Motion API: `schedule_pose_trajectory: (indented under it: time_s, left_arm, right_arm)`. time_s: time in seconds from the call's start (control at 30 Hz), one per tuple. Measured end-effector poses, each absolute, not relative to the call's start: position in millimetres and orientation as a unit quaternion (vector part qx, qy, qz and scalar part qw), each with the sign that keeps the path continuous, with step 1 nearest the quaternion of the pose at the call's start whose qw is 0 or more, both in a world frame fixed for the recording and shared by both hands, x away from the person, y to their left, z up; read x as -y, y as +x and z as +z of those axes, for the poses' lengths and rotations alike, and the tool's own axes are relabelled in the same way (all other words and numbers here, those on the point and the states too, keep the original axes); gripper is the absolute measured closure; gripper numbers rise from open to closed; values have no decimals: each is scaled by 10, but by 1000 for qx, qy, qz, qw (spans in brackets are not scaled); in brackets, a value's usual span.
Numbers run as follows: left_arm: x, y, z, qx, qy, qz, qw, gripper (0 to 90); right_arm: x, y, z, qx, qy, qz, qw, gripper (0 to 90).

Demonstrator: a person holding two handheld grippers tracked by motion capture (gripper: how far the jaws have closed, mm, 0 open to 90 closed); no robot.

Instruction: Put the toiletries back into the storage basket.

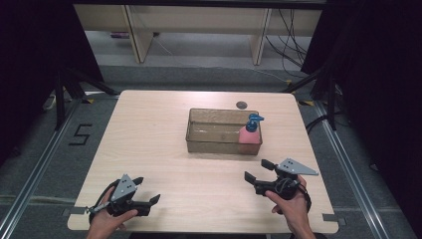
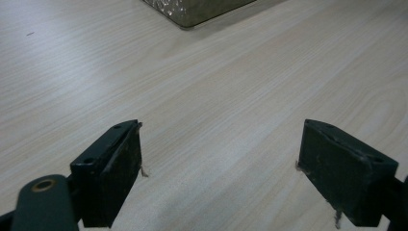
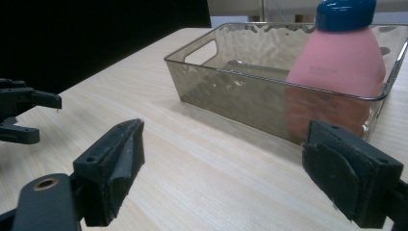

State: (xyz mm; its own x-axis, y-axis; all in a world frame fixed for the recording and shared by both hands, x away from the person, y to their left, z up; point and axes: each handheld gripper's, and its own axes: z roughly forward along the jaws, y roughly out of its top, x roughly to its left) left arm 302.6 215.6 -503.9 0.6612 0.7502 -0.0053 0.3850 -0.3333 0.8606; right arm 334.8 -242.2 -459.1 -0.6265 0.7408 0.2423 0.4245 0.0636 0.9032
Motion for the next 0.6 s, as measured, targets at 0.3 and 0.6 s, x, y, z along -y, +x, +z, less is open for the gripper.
schedule_pose_trajectory:
  time_s: [0.3,0.6]
  left_arm:
    - [-2160,3022,-5033,-360,792,202,450,149]
    - [-2162,3025,-5035,-359,792,201,452,149]
  right_arm:
    - [2447,3307,-4617,-717,399,552,146,155]
    - [2425,3244,-4648,-711,408,557,134,155]
